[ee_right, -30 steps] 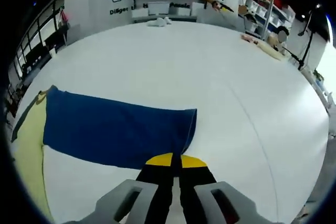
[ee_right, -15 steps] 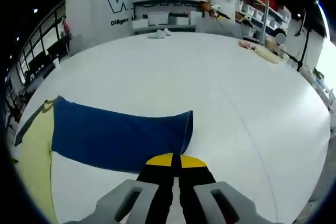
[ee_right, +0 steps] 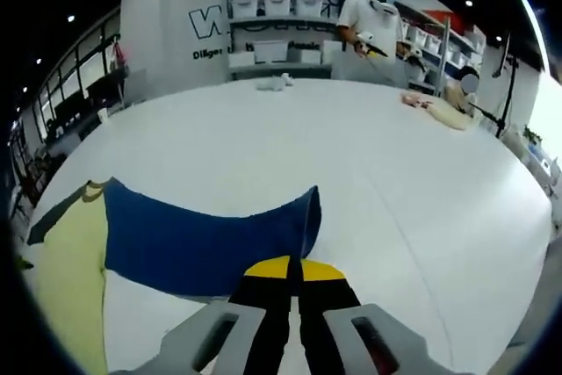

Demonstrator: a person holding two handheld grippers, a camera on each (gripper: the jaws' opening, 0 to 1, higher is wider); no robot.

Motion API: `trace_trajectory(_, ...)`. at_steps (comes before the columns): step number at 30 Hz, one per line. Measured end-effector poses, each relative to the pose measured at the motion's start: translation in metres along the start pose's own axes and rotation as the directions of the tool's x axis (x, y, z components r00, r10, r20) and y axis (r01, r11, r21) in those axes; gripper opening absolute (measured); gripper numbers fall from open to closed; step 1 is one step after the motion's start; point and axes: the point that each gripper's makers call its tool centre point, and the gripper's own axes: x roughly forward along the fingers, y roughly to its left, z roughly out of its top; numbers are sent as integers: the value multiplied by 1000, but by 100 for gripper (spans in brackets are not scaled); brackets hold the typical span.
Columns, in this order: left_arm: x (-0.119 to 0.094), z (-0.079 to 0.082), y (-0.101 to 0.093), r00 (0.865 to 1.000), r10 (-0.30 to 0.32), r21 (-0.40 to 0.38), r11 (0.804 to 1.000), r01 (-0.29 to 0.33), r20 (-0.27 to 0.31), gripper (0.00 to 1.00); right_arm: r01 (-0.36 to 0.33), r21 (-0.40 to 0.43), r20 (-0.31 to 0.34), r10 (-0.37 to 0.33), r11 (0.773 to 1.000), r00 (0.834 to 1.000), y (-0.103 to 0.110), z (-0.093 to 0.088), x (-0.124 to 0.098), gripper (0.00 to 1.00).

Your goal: Fold the garment on the visible template until the final outline fits inside the template.

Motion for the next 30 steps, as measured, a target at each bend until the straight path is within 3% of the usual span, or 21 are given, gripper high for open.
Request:
trace_trajectory(9,-4,-2,1,999,22,-10,1000,-22,33,83,-54,-70,101,61,996,993,32,41,-23,0)
trace_trajectory(16,-9,-4,3,998,41,-13,999,-41,51,90,-115,-128,176,137,985,975,67,76,-42,0)
trace_trajectory(23,-14,-7,5,996,55,-1,998,-55,64,98,-197,-186,243,239,963,940,116,108,-65,0)
trace_trajectory(30,-19,-12,3,996,58,7,998,-59,64,99,-278,-250,254,340,927,906,171,122,-82,0)
